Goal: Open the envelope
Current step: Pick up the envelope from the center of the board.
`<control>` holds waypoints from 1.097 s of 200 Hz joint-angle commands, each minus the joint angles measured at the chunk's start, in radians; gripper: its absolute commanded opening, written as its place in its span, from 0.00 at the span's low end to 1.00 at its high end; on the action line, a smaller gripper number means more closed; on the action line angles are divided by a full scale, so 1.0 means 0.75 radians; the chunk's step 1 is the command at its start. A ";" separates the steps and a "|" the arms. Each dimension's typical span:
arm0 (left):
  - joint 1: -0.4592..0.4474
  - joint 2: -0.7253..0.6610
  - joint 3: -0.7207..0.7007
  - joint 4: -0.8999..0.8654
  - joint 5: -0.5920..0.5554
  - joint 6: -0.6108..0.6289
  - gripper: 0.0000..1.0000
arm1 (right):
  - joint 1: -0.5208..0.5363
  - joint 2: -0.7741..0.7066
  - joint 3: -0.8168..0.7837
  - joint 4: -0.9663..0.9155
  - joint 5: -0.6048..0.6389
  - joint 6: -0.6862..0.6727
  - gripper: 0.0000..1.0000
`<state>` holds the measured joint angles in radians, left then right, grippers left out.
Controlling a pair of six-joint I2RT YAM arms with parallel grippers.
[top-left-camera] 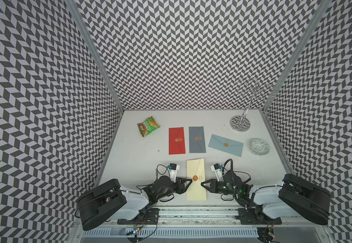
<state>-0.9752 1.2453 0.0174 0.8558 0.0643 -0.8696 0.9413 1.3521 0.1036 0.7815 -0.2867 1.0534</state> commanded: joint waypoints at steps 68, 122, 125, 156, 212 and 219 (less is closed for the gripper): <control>-0.009 -0.470 -0.061 -0.288 -0.168 0.017 0.57 | 0.010 -0.186 -0.014 -0.048 0.056 -0.095 0.00; -0.006 -0.784 -0.083 -0.526 -0.274 0.022 0.60 | 0.011 -0.294 -0.022 -0.115 0.101 -0.130 0.00; -0.007 -0.800 -0.086 -0.533 -0.275 0.019 0.61 | 0.011 -0.300 -0.025 -0.115 0.101 -0.130 0.00; -0.007 -0.929 -0.105 -0.603 -0.310 0.019 0.64 | 0.009 -0.359 -0.036 -0.121 0.110 -0.141 0.00; -0.007 -1.008 -0.108 -0.664 -0.332 0.012 0.68 | 0.010 -0.477 -0.062 -0.164 0.150 -0.153 0.00; -0.007 -1.008 -0.107 -0.665 -0.333 0.012 0.68 | 0.010 -0.491 -0.066 -0.168 0.155 -0.156 0.00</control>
<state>-0.9756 0.4992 0.0113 0.3897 -0.1680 -0.8658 0.9417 1.0225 0.0727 0.6434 -0.2016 0.9485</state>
